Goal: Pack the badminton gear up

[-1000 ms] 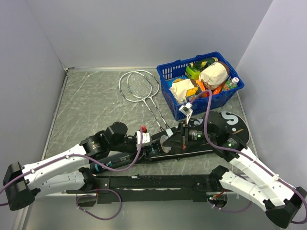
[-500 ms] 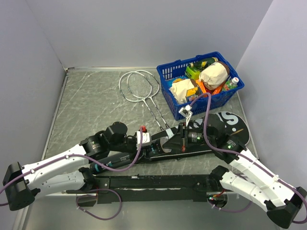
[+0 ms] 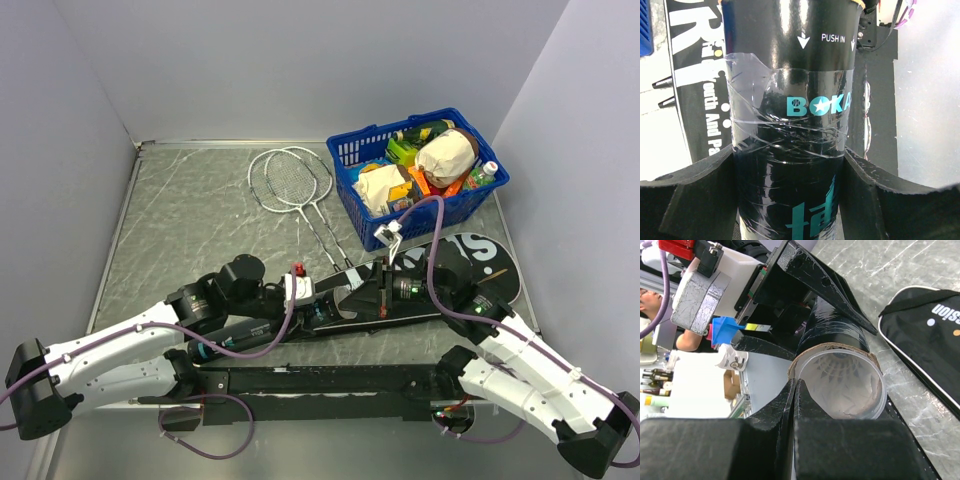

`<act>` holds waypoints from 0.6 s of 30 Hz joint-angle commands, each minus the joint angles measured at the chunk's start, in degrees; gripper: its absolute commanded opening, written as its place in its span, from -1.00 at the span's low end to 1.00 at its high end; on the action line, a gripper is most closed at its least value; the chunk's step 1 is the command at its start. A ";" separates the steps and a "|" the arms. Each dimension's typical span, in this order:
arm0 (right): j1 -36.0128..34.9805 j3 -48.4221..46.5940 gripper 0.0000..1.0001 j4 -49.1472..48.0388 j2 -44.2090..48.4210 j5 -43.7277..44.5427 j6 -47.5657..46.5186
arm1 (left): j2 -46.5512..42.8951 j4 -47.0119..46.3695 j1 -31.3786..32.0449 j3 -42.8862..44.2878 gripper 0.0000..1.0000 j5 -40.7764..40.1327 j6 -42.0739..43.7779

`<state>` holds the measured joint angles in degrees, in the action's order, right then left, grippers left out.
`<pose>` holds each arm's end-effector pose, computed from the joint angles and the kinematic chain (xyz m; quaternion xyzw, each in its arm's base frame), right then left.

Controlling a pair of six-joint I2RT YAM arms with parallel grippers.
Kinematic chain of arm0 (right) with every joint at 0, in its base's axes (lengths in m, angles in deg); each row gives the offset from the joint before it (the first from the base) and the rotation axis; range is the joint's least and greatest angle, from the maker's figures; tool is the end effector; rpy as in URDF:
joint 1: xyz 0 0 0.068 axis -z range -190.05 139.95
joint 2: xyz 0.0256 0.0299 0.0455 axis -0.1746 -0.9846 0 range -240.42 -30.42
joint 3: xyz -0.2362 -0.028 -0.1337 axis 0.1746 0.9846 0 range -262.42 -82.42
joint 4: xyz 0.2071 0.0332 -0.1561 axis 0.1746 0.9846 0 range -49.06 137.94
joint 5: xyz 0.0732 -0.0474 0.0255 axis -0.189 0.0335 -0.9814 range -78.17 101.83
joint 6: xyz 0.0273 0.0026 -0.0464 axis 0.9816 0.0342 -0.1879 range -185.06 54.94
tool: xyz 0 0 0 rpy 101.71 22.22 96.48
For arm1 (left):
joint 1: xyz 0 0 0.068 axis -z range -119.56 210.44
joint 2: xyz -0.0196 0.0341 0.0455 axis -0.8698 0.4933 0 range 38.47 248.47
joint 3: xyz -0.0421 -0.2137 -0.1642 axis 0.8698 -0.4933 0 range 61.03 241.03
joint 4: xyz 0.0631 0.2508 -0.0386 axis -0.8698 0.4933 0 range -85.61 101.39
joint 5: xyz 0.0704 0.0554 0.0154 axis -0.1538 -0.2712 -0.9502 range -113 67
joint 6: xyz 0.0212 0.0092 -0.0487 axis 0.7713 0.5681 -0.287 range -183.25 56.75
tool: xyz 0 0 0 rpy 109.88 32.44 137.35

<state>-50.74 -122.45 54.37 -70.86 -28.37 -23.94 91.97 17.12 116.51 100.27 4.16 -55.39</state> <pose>0.1083 0.1235 0.3188 -0.2092 0.7400 0.5837 0.2606 0.1034 -0.1828 0.2755 0.5428 0.6381 -0.3902 0.3820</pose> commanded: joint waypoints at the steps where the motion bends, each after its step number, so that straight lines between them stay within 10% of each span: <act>1: -0.80 -0.31 -1.00 -3.50 1.16 -1.28 1.15 | -1.20 -3.77 0.18 2.42 -0.98 0.62 -0.12; 18: -1.94 4.96 -1.00 -13.16 0.11 -3.56 6.33 | -1.64 -3.85 0.26 2.33 -0.98 0.70 -0.04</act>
<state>-51.33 -119.13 47.68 -70.36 -29.55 -20.15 91.71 18.23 116.51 100.27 4.16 -55.30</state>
